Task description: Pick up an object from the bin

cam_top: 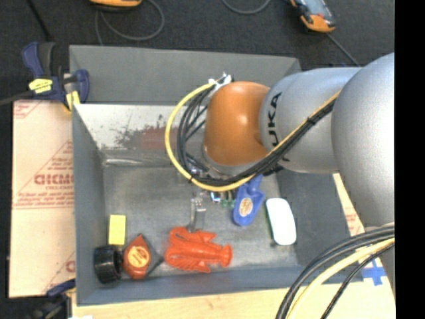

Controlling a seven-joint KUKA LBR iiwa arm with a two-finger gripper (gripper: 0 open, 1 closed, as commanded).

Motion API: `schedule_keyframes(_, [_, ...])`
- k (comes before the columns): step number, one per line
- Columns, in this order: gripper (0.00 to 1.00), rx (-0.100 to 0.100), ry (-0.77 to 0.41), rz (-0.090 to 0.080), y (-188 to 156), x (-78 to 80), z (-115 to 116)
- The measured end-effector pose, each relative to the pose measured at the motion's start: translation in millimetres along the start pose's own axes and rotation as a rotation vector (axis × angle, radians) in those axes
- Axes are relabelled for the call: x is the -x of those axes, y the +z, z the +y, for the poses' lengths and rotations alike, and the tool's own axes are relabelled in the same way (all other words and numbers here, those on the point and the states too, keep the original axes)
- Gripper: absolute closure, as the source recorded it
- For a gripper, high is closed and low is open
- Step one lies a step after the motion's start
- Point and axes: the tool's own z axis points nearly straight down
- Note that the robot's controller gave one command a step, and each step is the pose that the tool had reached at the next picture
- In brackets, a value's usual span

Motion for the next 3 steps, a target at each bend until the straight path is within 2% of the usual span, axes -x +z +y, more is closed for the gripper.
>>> schedule_keyframes(1, [0.0, 0.0, -0.162, 0.002, 33, -14.1, -6])
schedule_keyframes(2, [0.0, 0.001, -0.256, 0.004, 45, -24.2, -15])
schedule_keyframes(3, [0.0, 0.002, -0.039, 0.004, 48, -31.3, -15])
